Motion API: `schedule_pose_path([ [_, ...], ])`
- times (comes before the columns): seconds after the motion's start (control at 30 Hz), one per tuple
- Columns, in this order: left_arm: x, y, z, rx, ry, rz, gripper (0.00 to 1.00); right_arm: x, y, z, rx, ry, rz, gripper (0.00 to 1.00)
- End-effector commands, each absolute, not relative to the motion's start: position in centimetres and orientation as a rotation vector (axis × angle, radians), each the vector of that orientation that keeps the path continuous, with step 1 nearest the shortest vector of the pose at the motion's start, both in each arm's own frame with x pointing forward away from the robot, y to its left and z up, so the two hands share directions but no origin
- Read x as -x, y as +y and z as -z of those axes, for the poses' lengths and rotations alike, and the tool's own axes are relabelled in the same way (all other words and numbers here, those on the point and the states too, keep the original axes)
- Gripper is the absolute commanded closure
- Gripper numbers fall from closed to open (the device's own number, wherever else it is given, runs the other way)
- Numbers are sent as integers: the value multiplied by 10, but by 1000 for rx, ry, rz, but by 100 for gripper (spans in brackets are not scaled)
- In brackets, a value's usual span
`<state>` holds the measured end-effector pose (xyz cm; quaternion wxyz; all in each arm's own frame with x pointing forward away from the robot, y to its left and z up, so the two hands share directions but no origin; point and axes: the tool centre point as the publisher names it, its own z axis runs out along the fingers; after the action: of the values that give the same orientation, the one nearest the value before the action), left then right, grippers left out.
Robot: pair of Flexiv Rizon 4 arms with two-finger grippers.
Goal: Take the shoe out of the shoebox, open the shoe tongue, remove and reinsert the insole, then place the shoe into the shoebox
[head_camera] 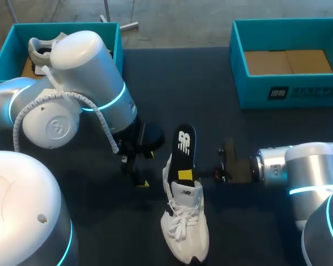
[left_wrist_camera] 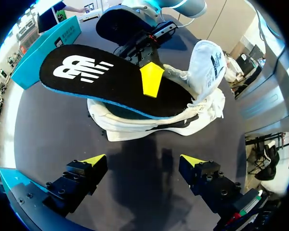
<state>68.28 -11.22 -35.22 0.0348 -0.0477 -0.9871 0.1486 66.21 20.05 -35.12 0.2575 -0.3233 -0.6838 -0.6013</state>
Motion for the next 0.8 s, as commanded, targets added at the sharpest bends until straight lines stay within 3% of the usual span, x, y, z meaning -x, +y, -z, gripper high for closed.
schedule_pose_path([
  [0.03, -682, -112, 352, 145, -3036, -454, 0, -652, 202, 355, 871, -1867, 1625, 100],
  [0.27, -682, -112, 352, 145, -3036, -454, 0, -650, 202, 355, 859, -1872, 1627, 100],
  [0.3, -682, -112, 352, 145, -3036, -454, 0, -651, 203, 354, 857, -1872, 1630, 97],
  [0.37, -682, -112, 352, 145, -3036, -454, 0, -653, 203, 351, 854, -1869, 1641, 81],
  [0.47, -682, -112, 352, 145, -3036, -454, 0, -656, 203, 348, 849, -1869, 1655, 71],
  [0.8, -682, -112, 352, 145, -3036, -454, 0, -670, 201, 334, 842, -1862, 1709, 69],
])
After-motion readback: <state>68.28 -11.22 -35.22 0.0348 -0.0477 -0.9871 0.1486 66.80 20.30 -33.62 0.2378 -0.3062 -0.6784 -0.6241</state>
